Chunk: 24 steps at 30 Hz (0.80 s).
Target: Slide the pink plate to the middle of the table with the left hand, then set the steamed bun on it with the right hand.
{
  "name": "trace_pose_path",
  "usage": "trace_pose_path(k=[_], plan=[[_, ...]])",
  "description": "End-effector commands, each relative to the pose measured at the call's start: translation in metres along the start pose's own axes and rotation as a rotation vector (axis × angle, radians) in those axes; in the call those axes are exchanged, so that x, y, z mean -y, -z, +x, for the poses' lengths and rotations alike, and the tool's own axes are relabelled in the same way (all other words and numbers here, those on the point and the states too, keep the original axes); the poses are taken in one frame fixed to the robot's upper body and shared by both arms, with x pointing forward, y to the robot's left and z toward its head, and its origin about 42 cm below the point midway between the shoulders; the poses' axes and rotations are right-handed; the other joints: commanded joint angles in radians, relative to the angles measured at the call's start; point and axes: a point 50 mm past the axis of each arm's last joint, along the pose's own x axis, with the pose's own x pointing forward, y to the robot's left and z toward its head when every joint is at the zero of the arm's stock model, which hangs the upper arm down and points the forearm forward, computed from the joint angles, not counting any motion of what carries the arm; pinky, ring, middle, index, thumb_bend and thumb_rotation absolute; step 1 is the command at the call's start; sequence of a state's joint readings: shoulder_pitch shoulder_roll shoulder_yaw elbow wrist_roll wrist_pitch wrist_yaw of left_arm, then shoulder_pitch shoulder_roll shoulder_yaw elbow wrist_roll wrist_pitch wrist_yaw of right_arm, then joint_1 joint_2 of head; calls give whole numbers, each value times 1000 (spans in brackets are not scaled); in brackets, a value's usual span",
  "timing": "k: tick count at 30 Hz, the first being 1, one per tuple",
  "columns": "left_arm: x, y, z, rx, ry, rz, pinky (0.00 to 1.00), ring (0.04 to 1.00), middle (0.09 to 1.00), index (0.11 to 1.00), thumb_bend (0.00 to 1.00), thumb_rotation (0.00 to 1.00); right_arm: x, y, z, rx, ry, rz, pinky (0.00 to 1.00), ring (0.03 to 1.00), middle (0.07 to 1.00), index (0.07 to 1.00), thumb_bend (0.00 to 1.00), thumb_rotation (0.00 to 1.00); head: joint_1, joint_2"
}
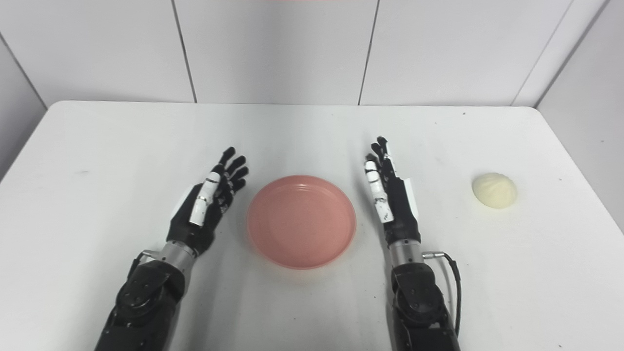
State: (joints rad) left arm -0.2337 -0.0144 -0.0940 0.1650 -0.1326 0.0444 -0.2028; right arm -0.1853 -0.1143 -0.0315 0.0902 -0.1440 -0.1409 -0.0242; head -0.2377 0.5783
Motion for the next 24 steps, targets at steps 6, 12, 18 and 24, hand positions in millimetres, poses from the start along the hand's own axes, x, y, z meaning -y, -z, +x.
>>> trace_pose_path(k=[6, 12, 18, 24], plan=[[-13, 34, -11, -134, -18, -5, 966, 954, 959, 968, 362, 1000, 46, -64, 29, 184, 75, -213, 764, 808, 914, 989, 613, 939, -33, -12], [-20, 41, -13, -141, -4, -18, 972, 954, 966, 981, 362, 1000, 77, -98, 36, 258, 107, -387, 671, 760, 877, 959, 666, 867, -73, -16], [-25, 41, -14, -162, -3, -14, 969, 960, 967, 982, 370, 1000, 106, -132, 38, 295, 138, -566, 635, 753, 853, 922, 743, 759, -112, -22], [-32, 43, -14, -176, -4, -11, 976, 963, 964, 978, 372, 1000, 132, -160, 34, 290, 150, -759, 620, 742, 833, 875, 789, 642, -142, -25]])
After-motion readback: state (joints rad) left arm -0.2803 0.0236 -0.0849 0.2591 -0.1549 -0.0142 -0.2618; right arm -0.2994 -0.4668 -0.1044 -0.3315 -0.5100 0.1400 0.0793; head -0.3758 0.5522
